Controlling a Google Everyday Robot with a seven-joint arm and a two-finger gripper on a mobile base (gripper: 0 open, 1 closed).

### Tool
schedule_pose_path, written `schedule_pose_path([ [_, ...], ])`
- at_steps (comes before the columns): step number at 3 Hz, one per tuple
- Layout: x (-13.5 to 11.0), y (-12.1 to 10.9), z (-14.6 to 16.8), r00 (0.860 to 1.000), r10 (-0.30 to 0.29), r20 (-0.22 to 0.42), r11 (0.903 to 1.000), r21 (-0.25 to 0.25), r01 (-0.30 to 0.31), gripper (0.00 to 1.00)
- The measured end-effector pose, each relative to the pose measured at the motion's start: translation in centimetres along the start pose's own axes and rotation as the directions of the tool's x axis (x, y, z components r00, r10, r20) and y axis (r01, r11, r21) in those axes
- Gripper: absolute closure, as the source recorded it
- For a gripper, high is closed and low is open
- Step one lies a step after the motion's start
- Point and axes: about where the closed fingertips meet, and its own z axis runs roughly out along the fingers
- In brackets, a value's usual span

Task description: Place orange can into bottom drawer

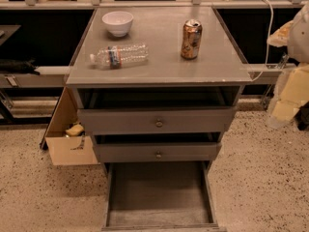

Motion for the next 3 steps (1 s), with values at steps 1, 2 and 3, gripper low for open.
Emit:
schedule_pose_path([
  [1, 0.0, 0.0, 0.0, 1.000, 0.000, 0.000, 1.0000, 0.000, 0.000, 0.00],
  [2, 0.4, -2.1, 1.4, 0.998, 0.050, 0.042, 0.9985, 0.022, -0.051, 0.00],
  [3, 0.3, -6.8, 4.6, 0.982, 0.111, 0.150, 0.9916, 0.049, -0.120, 0.00],
])
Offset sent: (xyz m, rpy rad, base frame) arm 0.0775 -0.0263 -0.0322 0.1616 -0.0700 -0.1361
